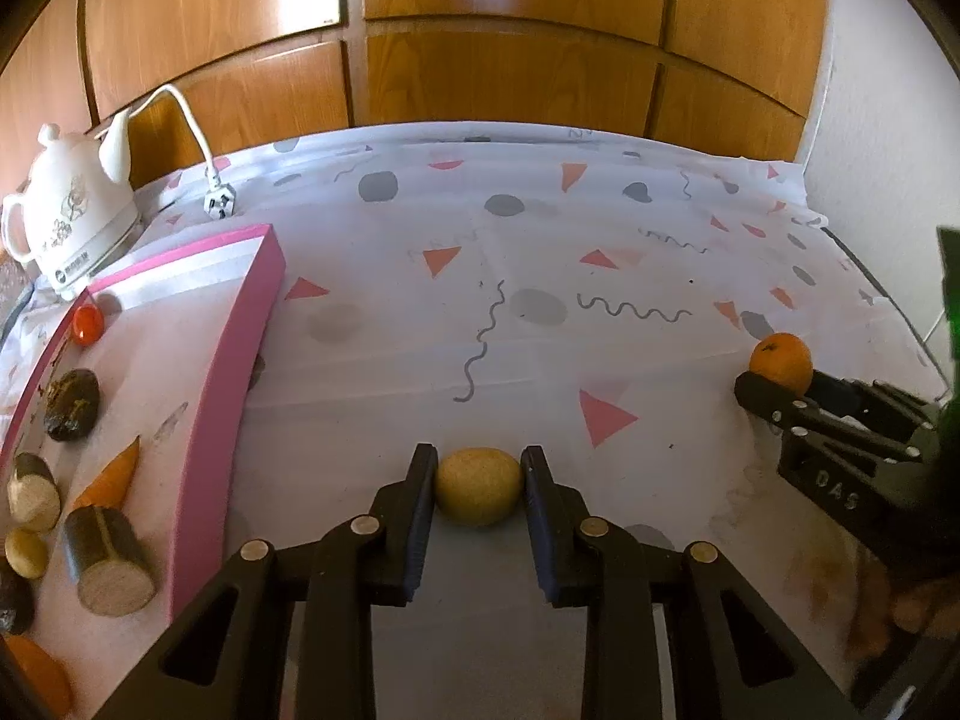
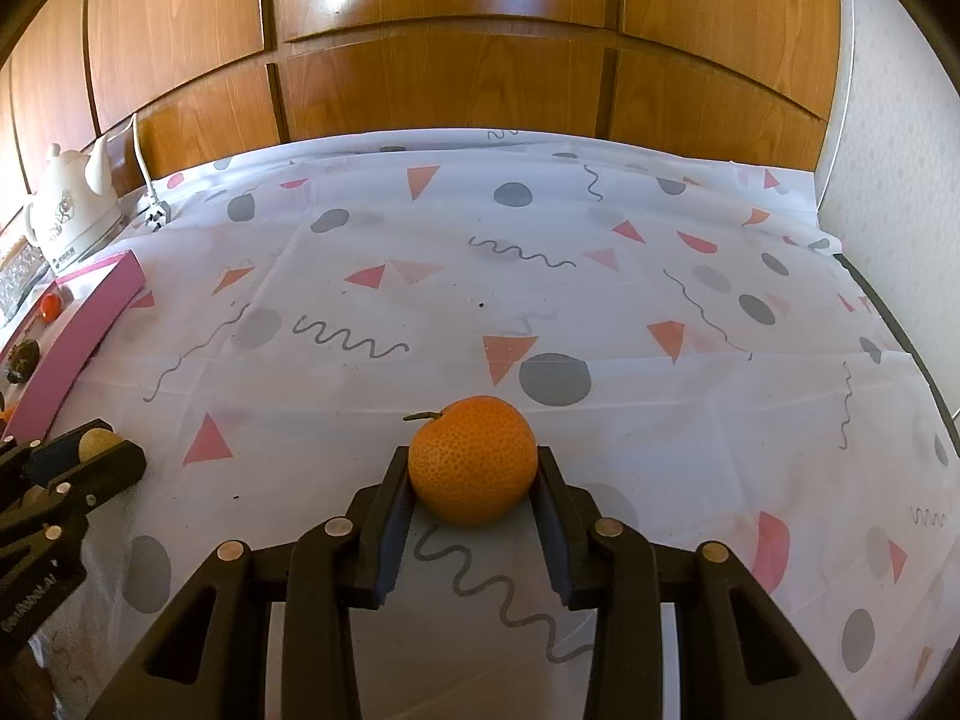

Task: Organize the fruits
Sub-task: 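Carry the small potato into the tray and open the left gripper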

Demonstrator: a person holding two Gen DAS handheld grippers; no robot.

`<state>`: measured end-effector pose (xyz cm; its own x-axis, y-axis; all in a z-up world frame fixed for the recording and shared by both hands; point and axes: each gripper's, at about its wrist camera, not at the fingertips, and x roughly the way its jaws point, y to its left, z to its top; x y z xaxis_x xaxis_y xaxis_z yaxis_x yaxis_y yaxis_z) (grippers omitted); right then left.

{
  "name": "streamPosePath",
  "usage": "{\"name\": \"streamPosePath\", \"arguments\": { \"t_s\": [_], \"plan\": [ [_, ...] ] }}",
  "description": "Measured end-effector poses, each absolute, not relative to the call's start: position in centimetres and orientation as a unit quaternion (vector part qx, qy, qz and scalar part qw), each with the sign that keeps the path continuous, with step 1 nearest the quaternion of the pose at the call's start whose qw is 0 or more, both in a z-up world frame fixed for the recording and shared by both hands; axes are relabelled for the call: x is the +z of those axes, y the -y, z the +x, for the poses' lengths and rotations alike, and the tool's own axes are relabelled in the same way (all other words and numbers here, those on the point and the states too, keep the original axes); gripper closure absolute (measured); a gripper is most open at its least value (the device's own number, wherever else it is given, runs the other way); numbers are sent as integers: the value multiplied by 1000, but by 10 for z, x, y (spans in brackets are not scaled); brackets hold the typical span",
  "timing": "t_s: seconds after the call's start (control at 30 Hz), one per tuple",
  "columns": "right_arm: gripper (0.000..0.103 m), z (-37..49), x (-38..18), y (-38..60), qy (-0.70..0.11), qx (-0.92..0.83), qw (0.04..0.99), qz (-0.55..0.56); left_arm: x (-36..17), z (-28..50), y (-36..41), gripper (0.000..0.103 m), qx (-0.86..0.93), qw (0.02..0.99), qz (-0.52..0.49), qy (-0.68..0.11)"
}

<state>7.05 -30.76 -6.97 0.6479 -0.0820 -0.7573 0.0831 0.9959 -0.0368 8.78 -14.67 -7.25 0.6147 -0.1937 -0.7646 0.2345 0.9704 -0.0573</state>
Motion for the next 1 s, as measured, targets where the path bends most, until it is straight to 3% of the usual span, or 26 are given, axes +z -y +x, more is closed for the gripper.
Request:
{"name": "streamPosePath", "arguments": {
  "t_s": [0.57,1.0],
  "plan": [
    [65,71,-69,305,-418,-52,907,-10,-2,60,72,75,-65,924,-28,-377],
    [65,73,-69,301,-424,-60,903,-30,-21,57,-24,71,59,918,-62,-387]
  ]
}}
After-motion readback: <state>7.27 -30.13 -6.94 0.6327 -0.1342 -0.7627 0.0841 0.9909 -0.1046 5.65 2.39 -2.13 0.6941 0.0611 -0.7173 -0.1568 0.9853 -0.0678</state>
